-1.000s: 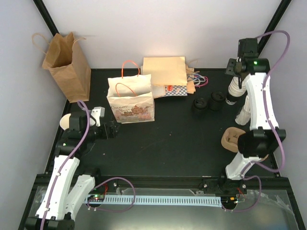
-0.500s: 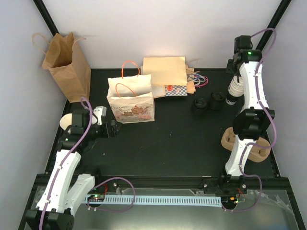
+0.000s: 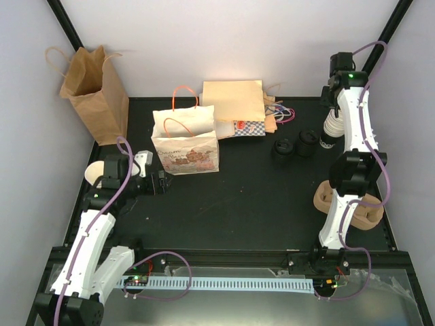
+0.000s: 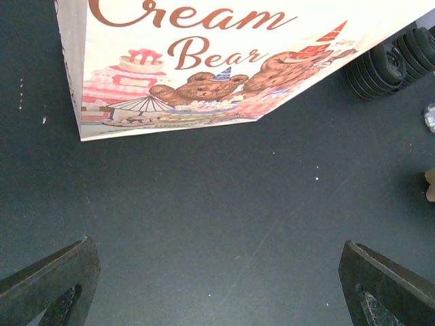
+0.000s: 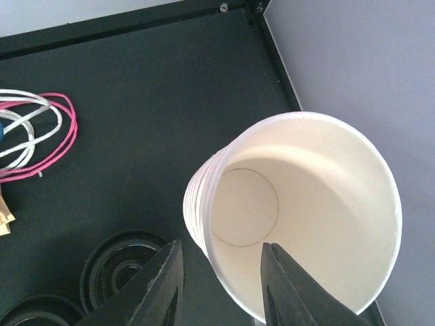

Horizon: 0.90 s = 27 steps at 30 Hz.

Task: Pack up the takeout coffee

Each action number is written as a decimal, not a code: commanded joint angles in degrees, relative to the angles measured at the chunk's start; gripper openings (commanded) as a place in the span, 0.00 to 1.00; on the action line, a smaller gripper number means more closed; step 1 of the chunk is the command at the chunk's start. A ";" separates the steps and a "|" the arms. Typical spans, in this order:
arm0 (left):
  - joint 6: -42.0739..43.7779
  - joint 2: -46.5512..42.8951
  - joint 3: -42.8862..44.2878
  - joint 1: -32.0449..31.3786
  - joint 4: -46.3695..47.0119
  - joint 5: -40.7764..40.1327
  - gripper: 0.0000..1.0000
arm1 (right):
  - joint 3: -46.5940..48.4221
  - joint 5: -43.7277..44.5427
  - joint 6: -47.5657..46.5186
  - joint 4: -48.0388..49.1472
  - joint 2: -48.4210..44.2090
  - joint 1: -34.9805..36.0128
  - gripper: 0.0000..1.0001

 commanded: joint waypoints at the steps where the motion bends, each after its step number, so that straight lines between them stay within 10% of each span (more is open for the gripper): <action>1: 0.84 0.39 0.57 -0.27 0.55 0.63 0.99 | 1.67 2.46 -1.21 1.02 1.53 -0.18 0.35; 27: 0.98 1.21 0.65 -0.43 0.50 1.08 0.99 | 2.08 0.51 -3.45 2.80 0.17 -0.11 0.01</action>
